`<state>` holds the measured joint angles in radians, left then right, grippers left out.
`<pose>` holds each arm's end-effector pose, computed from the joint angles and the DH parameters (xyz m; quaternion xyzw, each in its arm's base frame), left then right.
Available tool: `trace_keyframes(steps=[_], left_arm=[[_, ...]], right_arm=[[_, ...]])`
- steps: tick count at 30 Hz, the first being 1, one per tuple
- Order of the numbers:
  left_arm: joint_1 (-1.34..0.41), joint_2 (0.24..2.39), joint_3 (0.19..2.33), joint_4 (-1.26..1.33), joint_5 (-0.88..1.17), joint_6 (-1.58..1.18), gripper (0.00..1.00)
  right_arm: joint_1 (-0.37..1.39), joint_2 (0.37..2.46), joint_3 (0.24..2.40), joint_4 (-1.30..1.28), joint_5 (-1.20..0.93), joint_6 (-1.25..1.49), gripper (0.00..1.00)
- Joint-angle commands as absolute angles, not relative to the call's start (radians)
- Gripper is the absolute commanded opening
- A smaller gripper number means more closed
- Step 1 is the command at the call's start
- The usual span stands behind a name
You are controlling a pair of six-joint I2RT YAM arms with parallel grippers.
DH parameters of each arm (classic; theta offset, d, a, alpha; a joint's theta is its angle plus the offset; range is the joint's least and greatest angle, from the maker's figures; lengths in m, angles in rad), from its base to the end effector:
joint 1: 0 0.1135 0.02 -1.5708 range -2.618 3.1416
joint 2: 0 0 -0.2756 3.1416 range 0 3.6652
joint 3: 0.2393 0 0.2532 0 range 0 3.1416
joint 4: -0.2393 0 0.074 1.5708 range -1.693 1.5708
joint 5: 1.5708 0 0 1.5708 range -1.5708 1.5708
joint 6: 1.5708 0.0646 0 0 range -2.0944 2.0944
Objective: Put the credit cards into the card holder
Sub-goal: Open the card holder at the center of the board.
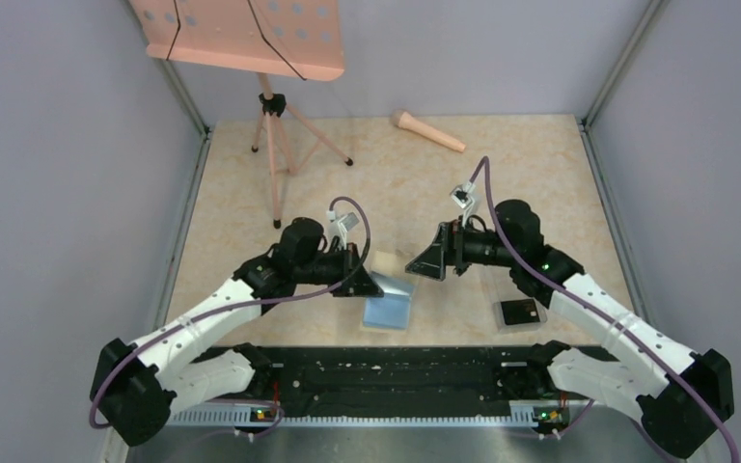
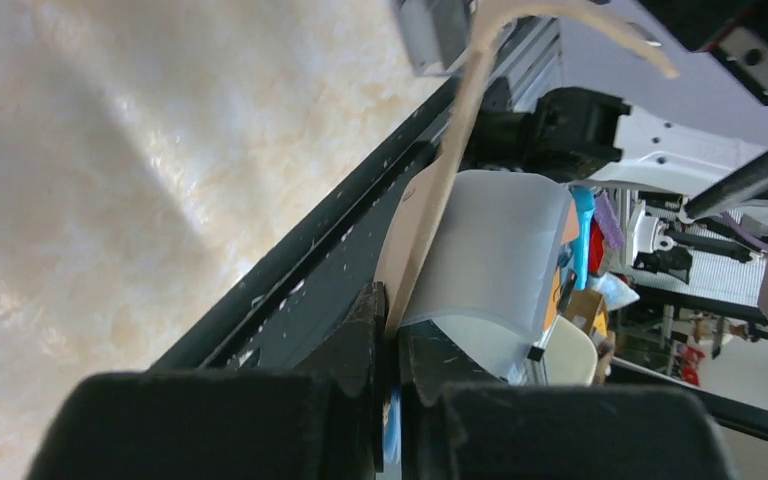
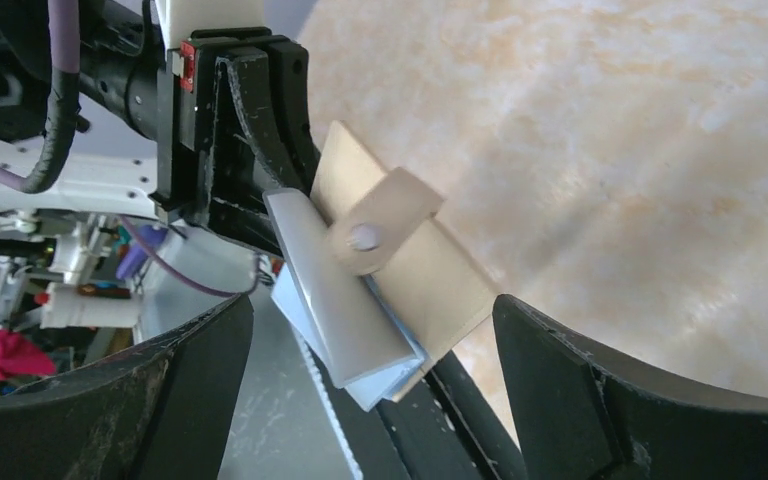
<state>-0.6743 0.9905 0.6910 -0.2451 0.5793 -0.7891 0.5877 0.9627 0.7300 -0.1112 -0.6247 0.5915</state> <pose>0.1585 -0.1720 0.2624 0.0921 0.8416 -0.4995 0.1838 0.1744 0.1616 0.2987 -0.1754 0.7784 0.5135 0.3156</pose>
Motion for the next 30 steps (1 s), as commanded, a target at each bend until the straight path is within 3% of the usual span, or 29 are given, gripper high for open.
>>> trace_keyframes(steps=[1,8,16,18,24,30], left_arm=[[-0.670,1.061,0.754,-0.330,0.665,-0.779,0.00],[-0.670,1.103,0.783,-0.349,0.710,-0.762,0.00],[-0.670,1.135,0.799,-0.354,0.747,-0.758,0.00],[-0.671,1.135,0.801,-0.349,0.755,-0.758,0.00],[-0.671,1.122,0.801,-0.357,0.783,-0.740,0.00],[-0.670,1.092,0.783,-0.386,0.822,-0.700,0.00]], right_arm=[[0.587,0.969,0.781,-0.255,-0.562,0.464,0.90],[0.658,1.024,0.821,-0.313,-0.519,0.380,0.92],[0.783,1.094,0.824,-0.201,-0.617,0.371,0.76],[0.807,1.127,0.833,-0.201,-0.609,0.366,0.66],[0.814,1.170,0.872,-0.244,-0.485,0.383,0.00],[0.787,1.120,0.857,-0.236,-0.425,0.435,0.00]])
